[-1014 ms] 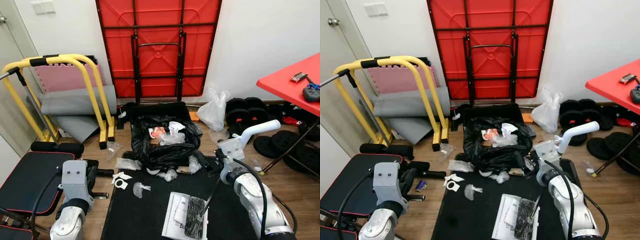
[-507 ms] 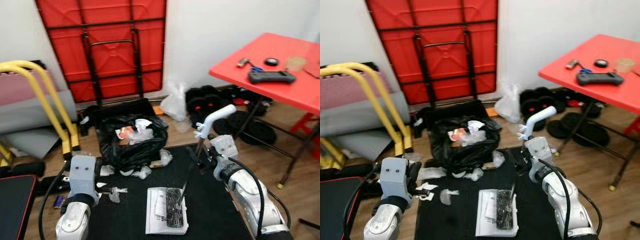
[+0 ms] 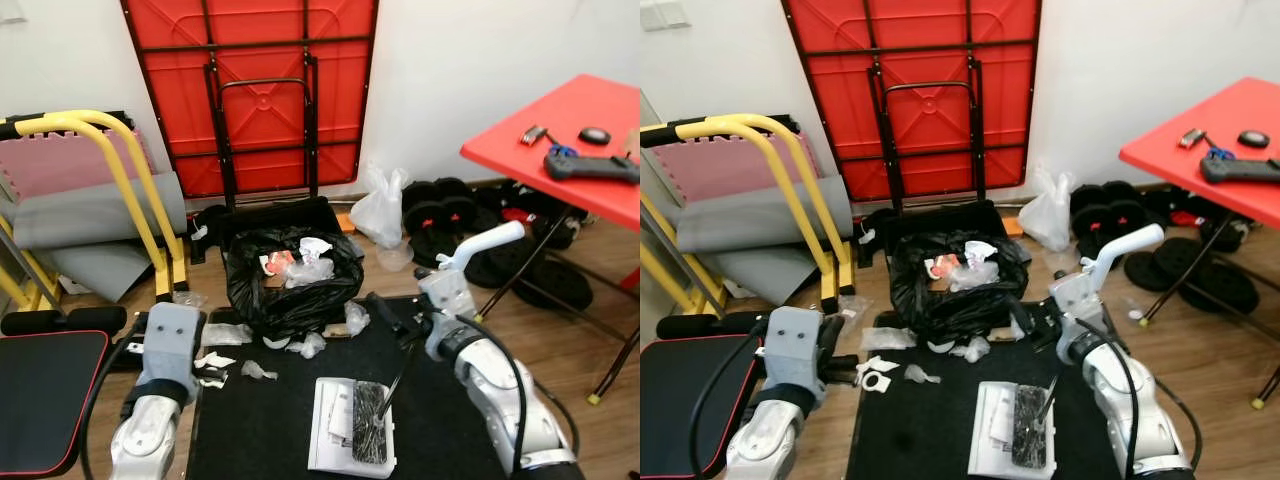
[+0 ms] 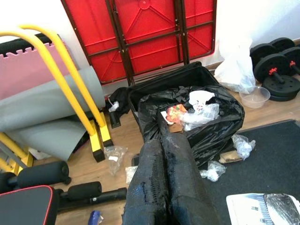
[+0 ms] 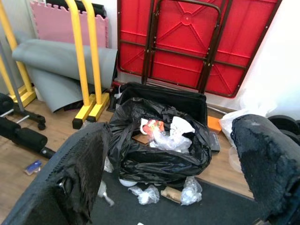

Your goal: Sweep floor

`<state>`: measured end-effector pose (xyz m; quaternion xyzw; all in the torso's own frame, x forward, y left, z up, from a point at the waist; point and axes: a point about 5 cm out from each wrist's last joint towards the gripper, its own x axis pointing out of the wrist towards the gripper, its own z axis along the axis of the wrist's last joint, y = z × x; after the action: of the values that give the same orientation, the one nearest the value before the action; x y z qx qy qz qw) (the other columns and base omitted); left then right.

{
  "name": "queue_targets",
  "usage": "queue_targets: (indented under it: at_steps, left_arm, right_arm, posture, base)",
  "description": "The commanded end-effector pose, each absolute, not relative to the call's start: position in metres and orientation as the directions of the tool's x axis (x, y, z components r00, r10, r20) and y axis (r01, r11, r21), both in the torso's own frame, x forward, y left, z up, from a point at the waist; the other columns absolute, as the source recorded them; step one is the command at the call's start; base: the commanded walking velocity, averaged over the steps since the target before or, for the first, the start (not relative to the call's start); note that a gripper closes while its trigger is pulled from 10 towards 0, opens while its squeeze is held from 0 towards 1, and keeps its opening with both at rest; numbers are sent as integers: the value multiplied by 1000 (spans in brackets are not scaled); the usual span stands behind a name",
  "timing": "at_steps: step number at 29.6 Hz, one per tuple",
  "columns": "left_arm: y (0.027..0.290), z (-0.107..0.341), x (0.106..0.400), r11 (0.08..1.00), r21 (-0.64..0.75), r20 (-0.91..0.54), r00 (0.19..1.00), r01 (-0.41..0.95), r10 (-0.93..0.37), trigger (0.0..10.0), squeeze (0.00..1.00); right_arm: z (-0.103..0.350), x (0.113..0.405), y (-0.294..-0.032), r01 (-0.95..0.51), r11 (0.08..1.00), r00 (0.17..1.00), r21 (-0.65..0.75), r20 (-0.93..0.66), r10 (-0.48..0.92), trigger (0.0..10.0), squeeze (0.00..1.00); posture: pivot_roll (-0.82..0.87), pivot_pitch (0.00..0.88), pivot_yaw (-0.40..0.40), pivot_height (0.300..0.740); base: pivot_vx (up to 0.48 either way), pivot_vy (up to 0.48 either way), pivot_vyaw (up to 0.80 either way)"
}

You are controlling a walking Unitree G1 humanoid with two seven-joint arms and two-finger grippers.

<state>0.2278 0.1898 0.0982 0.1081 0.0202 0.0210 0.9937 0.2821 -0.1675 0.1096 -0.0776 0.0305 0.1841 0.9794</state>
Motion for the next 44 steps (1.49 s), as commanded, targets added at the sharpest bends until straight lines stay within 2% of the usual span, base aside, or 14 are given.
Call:
queue_targets:
  at_steps: [1, 6, 12, 17, 26, 40, 44]
  left_arm:
    - [190, 101, 228, 971, 229, -17, 997, -63, 69, 10000, 0]
    - [190, 101, 228, 972, 229, -15, 998, -61, 66, 10000, 0]
    - [189, 102, 229, 972, 230, -8, 998, -56, 59, 10000, 0]
    - [189, 102, 229, 971, 232, -4, 998, -53, 56, 10000, 0]
    - [189, 102, 229, 971, 233, -3, 999, -51, 53, 10000, 0]
    - [192, 101, 228, 972, 225, -1, 997, -72, 74, 10000, 0]
    - [192, 101, 229, 972, 225, -1, 997, -74, 76, 10000, 0]
  right_arm:
    - [110, 282, -169, -359, 920, 933, -157, -88, 349, 10000, 0]
    - [110, 282, -169, -359, 920, 933, -155, -86, 349, 10000, 0]
    - [110, 282, -168, -363, 917, 932, -163, -84, 354, 10000, 0]
    - [110, 283, -167, -369, 917, 929, -153, -85, 360, 10000, 0]
    - [112, 282, -165, -380, 910, 925, -168, -71, 374, 10000, 0]
    - [114, 280, -161, -428, 881, 904, -200, -79, 421, 10000, 0]
    - [116, 281, -159, -437, 871, 899, -227, -87, 429, 10000, 0]
  posture:
    - [-152, 0, -16, 740]
    - [-153, 0, -14, 740]
    - [-151, 0, -15, 740]
    - [-149, 0, -14, 740]
    - [-149, 0, -13, 740]
    - [-151, 0, -12, 740]
    - [-153, 0, -9, 726]
  base:
    - [0, 0, -800]
    - [0, 0, -800]
    - [265, 0, 0]
    - [287, 0, -725]
    - [295, 0, 0]
    - [0, 0, 0]
    - [0, 0, 0]
